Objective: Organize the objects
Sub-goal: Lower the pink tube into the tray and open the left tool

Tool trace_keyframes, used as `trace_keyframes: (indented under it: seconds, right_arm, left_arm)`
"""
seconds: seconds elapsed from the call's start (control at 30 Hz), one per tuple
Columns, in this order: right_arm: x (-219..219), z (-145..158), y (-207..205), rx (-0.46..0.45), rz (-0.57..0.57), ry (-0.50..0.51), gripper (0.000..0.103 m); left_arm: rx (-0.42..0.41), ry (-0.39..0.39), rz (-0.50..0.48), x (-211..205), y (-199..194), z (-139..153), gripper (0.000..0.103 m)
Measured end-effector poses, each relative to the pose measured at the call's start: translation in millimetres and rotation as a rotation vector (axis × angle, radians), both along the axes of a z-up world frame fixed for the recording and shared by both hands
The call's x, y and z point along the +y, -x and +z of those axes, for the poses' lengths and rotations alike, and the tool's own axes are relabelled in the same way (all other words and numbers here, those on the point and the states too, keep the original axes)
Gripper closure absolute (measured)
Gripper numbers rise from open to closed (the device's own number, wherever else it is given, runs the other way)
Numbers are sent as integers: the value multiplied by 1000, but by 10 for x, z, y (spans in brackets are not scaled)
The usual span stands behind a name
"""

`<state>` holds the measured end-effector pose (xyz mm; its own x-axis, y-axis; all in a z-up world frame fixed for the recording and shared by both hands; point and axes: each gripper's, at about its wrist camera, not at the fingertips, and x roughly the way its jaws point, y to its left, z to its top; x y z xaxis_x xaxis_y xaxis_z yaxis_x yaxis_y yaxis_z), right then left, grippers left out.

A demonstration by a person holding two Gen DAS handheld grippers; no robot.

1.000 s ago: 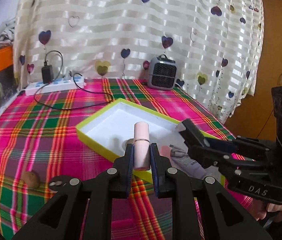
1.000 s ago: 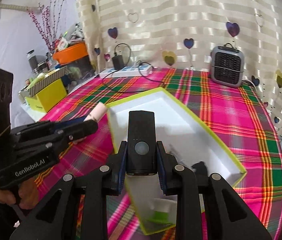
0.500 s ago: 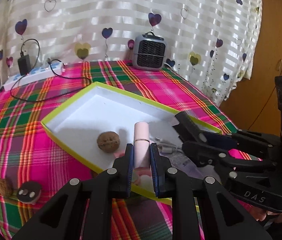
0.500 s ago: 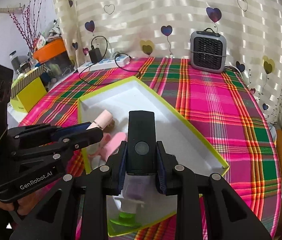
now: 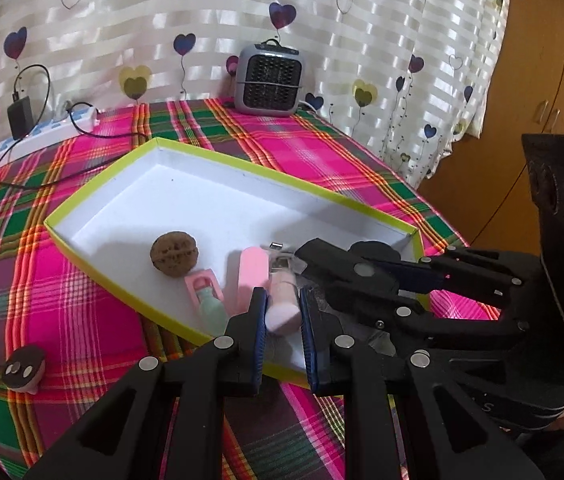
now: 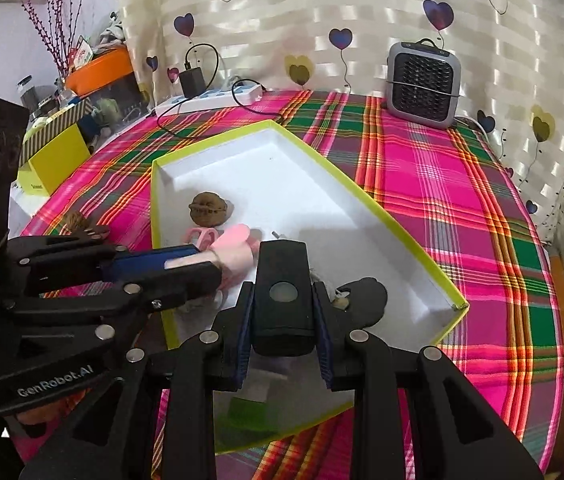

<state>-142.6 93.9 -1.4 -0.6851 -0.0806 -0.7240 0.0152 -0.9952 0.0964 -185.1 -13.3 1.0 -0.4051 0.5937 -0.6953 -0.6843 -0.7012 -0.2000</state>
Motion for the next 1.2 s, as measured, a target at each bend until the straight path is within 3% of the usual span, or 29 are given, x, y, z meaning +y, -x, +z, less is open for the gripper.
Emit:
trace_keyframes:
  seconds: [0.43, 0.83, 1.2]
  right_arm:
    - [-20, 54, -43, 29, -2, -12, 73]
    - [-35, 177, -118, 96, -18, 3, 72]
    - [-193, 220, -122, 104, -1, -1, 72]
  left_arm:
    - [-21, -2, 14, -10, 34, -27, 86]
    - [13, -96, 39, -152, 2, 152, 79]
    - [-14, -94, 83, -298, 33, 126, 79]
